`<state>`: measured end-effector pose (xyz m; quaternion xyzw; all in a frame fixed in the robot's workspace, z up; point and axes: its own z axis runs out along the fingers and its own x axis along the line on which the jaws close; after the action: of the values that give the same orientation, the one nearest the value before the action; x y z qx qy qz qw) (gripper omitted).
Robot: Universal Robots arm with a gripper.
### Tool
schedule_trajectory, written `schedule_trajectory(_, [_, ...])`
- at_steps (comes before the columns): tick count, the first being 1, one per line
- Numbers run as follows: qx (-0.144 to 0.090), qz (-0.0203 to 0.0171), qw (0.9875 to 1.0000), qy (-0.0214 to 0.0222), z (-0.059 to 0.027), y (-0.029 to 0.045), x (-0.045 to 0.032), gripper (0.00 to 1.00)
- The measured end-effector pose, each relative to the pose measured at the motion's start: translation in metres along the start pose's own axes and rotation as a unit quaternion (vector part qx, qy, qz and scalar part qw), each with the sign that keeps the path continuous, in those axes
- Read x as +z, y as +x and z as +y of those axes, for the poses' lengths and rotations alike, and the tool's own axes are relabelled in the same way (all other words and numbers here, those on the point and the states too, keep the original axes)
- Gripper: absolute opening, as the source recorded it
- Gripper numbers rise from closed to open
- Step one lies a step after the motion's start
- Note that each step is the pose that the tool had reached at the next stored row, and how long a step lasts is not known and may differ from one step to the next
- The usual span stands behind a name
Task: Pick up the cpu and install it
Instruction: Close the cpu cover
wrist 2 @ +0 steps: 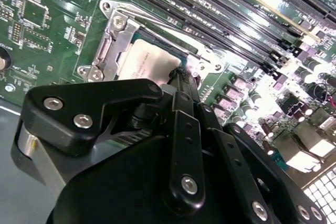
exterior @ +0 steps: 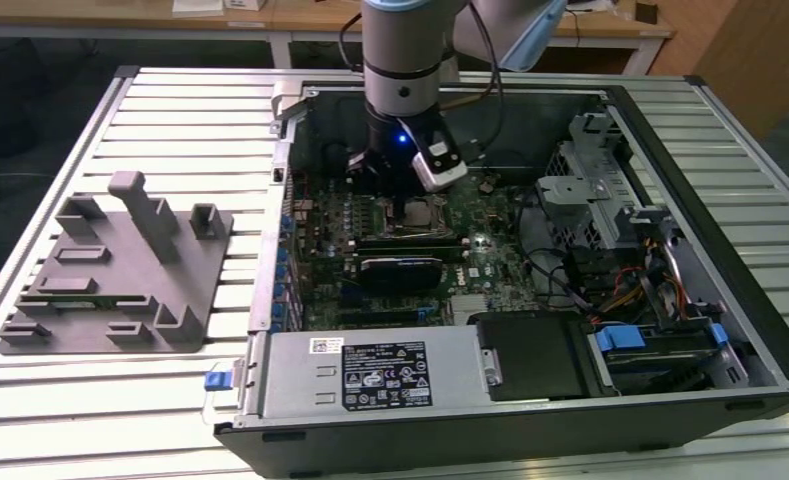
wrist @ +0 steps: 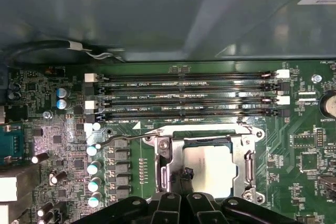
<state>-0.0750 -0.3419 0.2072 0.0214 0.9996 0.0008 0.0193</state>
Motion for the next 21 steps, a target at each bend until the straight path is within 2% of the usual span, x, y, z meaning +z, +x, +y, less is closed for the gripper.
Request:
schedule_trajectory(12, [0.0,0.0013,1.0,0.0001,-0.0002,0.0045,0.0076,0.11])
schedule_trajectory(21, [0.0,0.0019,1.0,0.0002,-0.0002,0.0047,0.0093,0.11])
